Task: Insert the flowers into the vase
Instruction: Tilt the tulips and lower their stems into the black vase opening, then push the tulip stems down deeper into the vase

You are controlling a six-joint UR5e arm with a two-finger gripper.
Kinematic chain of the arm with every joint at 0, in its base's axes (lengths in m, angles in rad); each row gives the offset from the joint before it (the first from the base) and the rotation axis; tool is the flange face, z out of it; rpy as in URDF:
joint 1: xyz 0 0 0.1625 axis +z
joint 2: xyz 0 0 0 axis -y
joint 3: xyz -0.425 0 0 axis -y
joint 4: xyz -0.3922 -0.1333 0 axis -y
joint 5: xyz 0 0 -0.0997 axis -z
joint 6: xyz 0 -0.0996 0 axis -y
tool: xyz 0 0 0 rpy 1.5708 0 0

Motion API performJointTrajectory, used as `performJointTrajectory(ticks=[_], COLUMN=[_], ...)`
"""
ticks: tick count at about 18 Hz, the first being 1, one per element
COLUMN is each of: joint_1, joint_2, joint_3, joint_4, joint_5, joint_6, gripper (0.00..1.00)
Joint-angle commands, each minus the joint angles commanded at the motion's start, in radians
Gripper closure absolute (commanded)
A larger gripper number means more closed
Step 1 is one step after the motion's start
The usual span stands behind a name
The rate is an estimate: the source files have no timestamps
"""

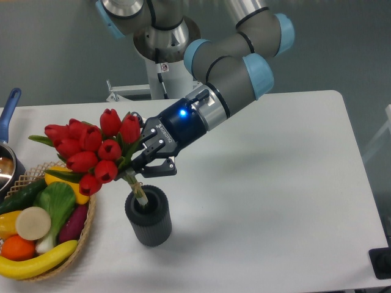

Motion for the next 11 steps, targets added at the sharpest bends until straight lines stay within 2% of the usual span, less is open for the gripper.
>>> performJointTrajectory(ticks=[7,11], joint_1=[0.011,0.017], joint_2=[-0.071,-0.091], joint_3=[-0.018,-0.029], joint_4=[0.002,0.002], joint_5=[0.0,0.0], joint_6=[0.002,0.02], gripper=[0.7,0.7])
